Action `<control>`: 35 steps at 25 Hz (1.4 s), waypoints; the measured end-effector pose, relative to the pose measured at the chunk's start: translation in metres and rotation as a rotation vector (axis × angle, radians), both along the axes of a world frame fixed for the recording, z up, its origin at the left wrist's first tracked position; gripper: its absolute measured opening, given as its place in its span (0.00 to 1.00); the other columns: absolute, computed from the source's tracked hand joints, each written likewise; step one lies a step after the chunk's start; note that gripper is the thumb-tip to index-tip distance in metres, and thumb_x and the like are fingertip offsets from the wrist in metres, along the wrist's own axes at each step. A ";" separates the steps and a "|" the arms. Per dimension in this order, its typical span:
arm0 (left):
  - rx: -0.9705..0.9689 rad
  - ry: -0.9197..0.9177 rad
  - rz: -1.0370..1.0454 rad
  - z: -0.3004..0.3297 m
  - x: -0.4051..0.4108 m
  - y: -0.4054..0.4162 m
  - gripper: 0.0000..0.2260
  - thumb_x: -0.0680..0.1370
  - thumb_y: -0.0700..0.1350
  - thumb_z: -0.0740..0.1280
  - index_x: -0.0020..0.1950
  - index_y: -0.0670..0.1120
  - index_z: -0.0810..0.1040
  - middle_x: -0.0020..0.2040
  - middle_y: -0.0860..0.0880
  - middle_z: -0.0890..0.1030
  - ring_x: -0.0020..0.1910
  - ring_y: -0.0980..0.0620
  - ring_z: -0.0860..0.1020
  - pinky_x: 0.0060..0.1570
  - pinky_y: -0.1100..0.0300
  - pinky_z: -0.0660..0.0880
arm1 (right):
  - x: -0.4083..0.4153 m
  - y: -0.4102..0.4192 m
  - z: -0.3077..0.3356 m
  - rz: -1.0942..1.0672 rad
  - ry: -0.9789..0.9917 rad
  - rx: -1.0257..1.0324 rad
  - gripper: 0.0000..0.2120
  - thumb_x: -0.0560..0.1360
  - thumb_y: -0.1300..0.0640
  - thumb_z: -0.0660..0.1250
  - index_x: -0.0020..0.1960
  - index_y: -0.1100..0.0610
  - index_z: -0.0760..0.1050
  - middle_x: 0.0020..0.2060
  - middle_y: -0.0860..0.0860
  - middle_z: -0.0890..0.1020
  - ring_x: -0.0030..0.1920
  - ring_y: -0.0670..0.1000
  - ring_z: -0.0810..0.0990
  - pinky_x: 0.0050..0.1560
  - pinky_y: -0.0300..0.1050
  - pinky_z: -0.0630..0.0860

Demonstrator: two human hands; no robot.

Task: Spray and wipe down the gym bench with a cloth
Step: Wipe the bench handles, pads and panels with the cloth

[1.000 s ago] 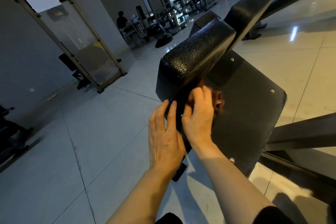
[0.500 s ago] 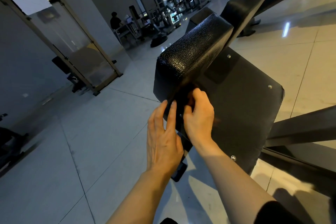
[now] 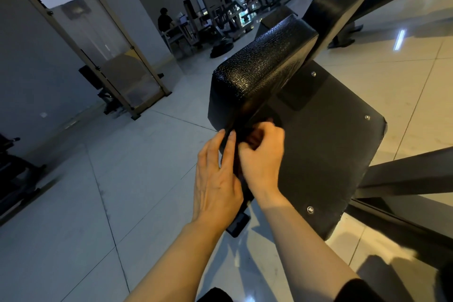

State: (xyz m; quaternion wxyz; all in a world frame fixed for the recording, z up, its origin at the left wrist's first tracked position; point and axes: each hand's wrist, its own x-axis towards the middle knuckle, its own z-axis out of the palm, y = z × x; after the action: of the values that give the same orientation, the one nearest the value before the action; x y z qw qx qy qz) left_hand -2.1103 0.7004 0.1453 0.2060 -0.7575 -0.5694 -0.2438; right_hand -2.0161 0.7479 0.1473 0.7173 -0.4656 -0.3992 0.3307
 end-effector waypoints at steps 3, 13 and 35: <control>-0.013 -0.015 -0.012 0.001 0.002 -0.002 0.40 0.69 0.33 0.71 0.77 0.45 0.58 0.74 0.47 0.57 0.71 0.46 0.60 0.63 0.54 0.69 | 0.016 0.004 0.013 -0.172 0.125 0.111 0.21 0.65 0.71 0.70 0.53 0.55 0.70 0.53 0.53 0.69 0.48 0.47 0.74 0.46 0.35 0.74; -0.022 -0.108 0.018 -0.003 0.014 -0.004 0.39 0.71 0.33 0.70 0.77 0.46 0.56 0.75 0.48 0.56 0.71 0.47 0.58 0.65 0.51 0.70 | 0.029 0.004 0.009 -0.145 0.012 0.157 0.24 0.68 0.69 0.70 0.60 0.54 0.67 0.52 0.53 0.77 0.51 0.54 0.79 0.53 0.51 0.77; 0.019 -0.130 0.141 -0.017 0.027 0.001 0.40 0.70 0.35 0.72 0.77 0.48 0.55 0.74 0.46 0.58 0.70 0.45 0.60 0.60 0.54 0.67 | 0.015 0.025 -0.011 -0.003 -0.481 0.218 0.15 0.70 0.70 0.65 0.54 0.60 0.72 0.51 0.52 0.70 0.47 0.50 0.74 0.45 0.35 0.69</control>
State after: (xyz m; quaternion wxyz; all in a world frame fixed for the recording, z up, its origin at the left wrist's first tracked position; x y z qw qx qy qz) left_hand -2.0828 0.7012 0.1282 0.1924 -0.6962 -0.6313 -0.2825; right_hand -2.0007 0.7725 0.1361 0.6483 -0.4514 -0.5907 0.1643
